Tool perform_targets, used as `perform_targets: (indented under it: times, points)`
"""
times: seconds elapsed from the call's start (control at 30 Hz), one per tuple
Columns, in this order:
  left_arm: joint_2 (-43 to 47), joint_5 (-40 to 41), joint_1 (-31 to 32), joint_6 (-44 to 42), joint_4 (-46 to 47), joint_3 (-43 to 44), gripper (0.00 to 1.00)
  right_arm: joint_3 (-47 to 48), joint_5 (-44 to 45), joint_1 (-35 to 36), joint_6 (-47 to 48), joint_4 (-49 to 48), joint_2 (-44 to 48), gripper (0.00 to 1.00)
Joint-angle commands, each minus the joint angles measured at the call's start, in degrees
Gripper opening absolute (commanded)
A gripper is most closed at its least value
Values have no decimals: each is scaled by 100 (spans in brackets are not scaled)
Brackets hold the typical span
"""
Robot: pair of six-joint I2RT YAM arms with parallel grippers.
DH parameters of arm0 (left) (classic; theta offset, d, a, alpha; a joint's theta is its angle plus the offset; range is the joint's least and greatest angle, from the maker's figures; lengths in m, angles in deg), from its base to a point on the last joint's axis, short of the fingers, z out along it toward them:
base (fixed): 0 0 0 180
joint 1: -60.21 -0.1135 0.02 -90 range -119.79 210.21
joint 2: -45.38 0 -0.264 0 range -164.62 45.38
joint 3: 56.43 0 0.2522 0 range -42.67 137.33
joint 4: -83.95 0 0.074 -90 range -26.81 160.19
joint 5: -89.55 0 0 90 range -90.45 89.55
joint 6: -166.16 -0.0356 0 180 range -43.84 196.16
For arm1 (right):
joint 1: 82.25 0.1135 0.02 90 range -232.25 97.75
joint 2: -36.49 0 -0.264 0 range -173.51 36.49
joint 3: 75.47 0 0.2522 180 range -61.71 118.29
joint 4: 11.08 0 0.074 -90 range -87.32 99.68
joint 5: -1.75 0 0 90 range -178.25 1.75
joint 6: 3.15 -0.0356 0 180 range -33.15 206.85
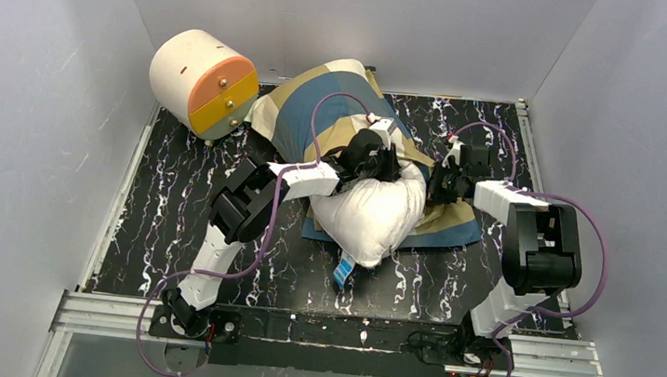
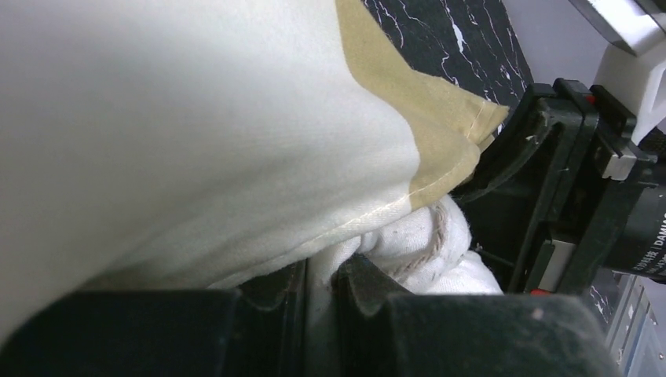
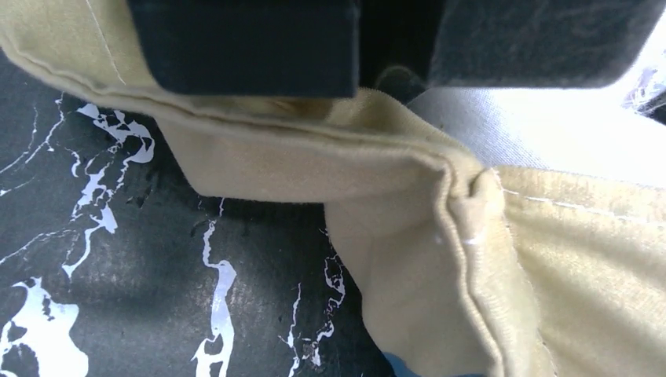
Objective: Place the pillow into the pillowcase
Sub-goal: Stuff the pillow into the pillowcase.
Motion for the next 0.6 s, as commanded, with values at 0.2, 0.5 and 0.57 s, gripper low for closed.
perform_targets:
  times: [0.2,0.5,0.57]
  points:
    - [-921,1566,-536,-450,-2778,-501,0,340,-129,51,41,533,1774,1]
    - [-1097,1838,-372,-357,-3045,-228,0,-80,-3101,35,-1213,-1546,2323,1]
    - [-1103,1881,-325,-280,-3058,-164,0,45,-3617,78,-1606,-1798,2085,1]
